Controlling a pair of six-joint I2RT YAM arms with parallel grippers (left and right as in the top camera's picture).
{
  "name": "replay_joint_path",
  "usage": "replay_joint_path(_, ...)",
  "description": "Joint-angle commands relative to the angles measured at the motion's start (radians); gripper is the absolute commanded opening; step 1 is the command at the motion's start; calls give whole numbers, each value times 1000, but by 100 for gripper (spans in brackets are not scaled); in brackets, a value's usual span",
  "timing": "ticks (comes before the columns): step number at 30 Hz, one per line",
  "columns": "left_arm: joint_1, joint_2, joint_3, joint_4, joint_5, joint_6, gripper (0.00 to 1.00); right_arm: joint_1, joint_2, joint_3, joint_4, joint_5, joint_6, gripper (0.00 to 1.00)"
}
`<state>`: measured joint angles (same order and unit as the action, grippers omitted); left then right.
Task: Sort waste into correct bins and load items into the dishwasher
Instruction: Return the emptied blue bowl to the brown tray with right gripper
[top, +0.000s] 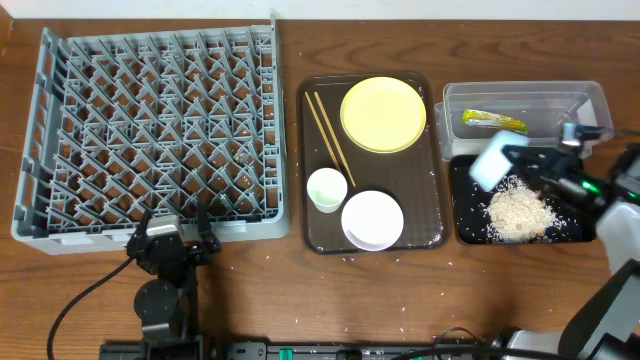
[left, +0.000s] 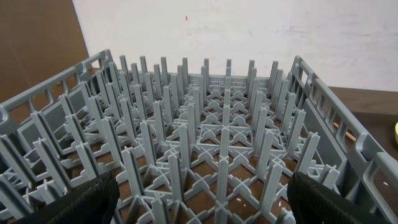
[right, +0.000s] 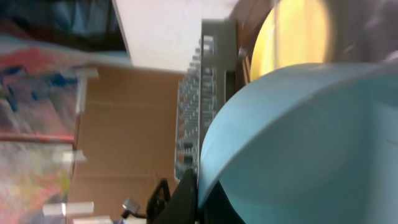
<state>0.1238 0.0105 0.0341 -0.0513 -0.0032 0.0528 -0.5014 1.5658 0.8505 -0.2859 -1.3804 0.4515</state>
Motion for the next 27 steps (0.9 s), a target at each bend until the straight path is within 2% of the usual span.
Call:
replay_joint_path(1, 5, -6, -30, -20, -12, 7, 88, 138, -32, 8, 6, 54, 8, 1)
replay_joint_path(5, 5, -6, -30, -20, -12, 7, 88, 313, -55, 31, -2, 166, 8, 1)
replay_joint_path(6, 5, -6, -30, -20, -12, 7, 88, 390, -65, 53, -27, 260, 8, 1)
replay_joint_path(9, 5, -6, -30, -20, -12, 7, 88, 502, -69, 119, -111, 423, -27, 1)
replay_joint_path(13, 5, -6, -30, -21, -12, 7, 88, 678, -68, 286, -332, 778, -107, 1)
replay_joint_path(17, 5, -6, -30, -20, -12, 7, 88, 822, -60, 423, -467, 1105, -126, 1)
replay_joint_path(23, 5, -6, -30, -20, -12, 7, 88, 919, -10, 462, -486, 1297, -127, 1)
replay_joint_path(27, 5, -6, -30, -20, -12, 7, 88, 921, 60, 462, -490, 1306, -142, 1)
